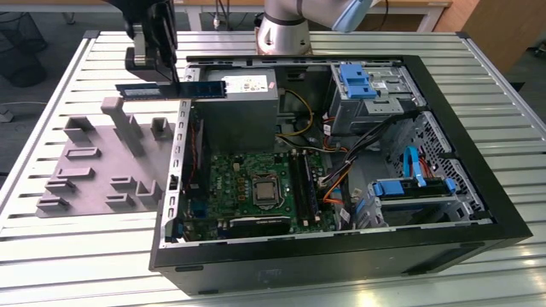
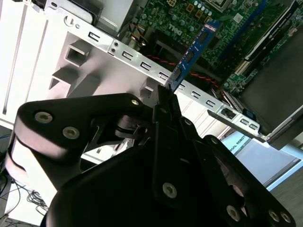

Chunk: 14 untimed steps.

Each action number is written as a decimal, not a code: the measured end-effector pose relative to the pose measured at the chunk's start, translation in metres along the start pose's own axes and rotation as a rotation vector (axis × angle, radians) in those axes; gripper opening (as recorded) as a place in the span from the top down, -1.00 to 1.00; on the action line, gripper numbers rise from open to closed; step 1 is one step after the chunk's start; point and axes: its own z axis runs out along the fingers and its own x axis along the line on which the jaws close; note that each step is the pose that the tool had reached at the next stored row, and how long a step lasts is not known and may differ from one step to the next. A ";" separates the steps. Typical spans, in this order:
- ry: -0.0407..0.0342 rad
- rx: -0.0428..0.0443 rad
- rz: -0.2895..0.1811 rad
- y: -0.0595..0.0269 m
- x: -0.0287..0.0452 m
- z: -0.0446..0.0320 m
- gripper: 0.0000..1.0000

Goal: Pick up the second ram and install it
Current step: 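Pick up the second ram and move it above second insertion slot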

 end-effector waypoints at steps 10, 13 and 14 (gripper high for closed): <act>0.0001 -0.0001 0.000 -0.0090 0.0000 0.0000 0.72; 0.0001 -0.0001 0.000 -0.0124 -0.0001 0.0000 0.72; 0.0001 -0.0001 0.000 -0.0137 -0.0001 0.0000 0.72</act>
